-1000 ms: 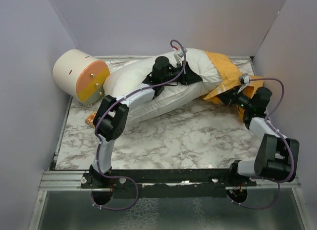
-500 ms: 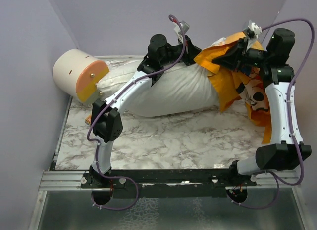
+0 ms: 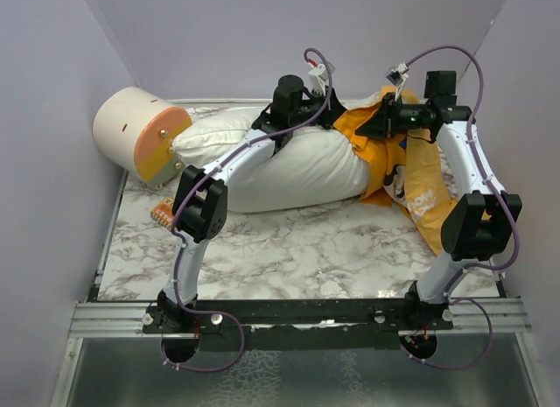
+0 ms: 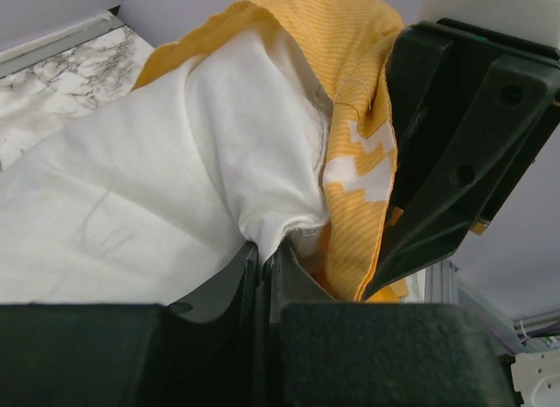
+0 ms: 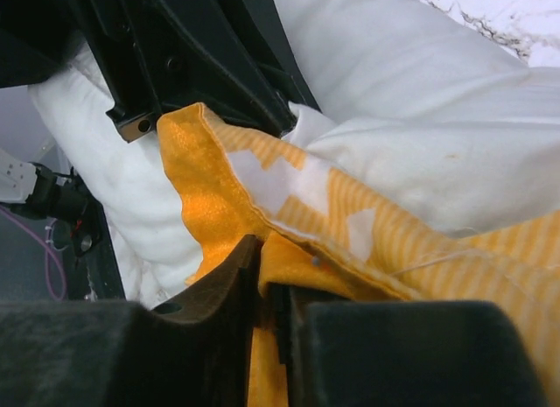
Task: Put the pillow into the pillowcase
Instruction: Stuff the pillow into the pillowcase.
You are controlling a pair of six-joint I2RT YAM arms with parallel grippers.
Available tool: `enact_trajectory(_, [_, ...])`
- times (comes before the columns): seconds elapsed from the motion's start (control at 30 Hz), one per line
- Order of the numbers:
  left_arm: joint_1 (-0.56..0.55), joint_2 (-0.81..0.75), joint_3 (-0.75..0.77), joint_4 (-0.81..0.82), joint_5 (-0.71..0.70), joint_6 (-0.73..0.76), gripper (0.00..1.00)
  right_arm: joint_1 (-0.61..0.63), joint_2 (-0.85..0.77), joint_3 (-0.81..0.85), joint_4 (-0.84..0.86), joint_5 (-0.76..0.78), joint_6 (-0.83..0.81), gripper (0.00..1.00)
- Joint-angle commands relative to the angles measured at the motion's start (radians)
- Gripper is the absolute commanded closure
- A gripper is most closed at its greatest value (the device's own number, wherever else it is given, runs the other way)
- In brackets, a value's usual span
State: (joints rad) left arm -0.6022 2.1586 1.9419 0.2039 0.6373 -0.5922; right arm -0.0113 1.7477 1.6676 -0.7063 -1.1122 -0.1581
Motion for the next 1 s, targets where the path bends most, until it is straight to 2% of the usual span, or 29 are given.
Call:
enact_trajectory(0.0, [0.031,0.033,0.034,-0.065,-0.095,0.002,0.86,0.022,0.039,0.037,-0.020,0.059,-0.026,0.79])
enact_trajectory(0.17, [0.076,-0.085,0.025,-0.058,-0.303,0.175,0.33,0.021,0.027,0.056,-0.010,0.061,-0.023,0.60])
enact_trajectory(0.23, [0.101,-0.170,-0.022,0.007,-0.372,0.234,0.19,0.018,0.028,0.070,-0.013,0.058,-0.019,0.54])
enact_trajectory(0.27, [0.118,-0.209,-0.039,0.025,-0.388,0.252,0.15,0.015,0.030,0.079,-0.016,0.055,-0.020,0.51])
enact_trajectory(0.33, [0.155,-0.272,-0.043,0.010,-0.360,0.288,0.14,0.011,0.034,0.103,-0.021,0.048,-0.018,0.45])
enact_trajectory(0.43, [0.177,-0.373,-0.081,-0.105,-0.312,0.392,0.14,-0.003,0.044,0.145,-0.026,0.042,-0.016,0.40])
enact_trajectory(0.6, [0.181,-0.635,-0.381,-0.225,-0.353,0.522,0.13,-0.022,0.050,0.193,-0.044,0.045,-0.024,0.36])
enact_trajectory(0.77, [0.231,-0.904,-0.742,-0.231,-0.403,0.467,0.13,-0.024,0.049,0.180,-0.032,0.046,-0.018,0.35])
enact_trajectory(0.87, [0.281,-1.061,-0.886,-0.236,-0.451,0.405,0.12,-0.024,0.055,0.165,-0.028,0.053,-0.019,0.34])
enact_trajectory(0.97, [0.316,-1.217,-0.978,-0.275,-0.547,0.358,0.07,-0.024,0.062,0.161,-0.030,0.061,-0.020,0.34])
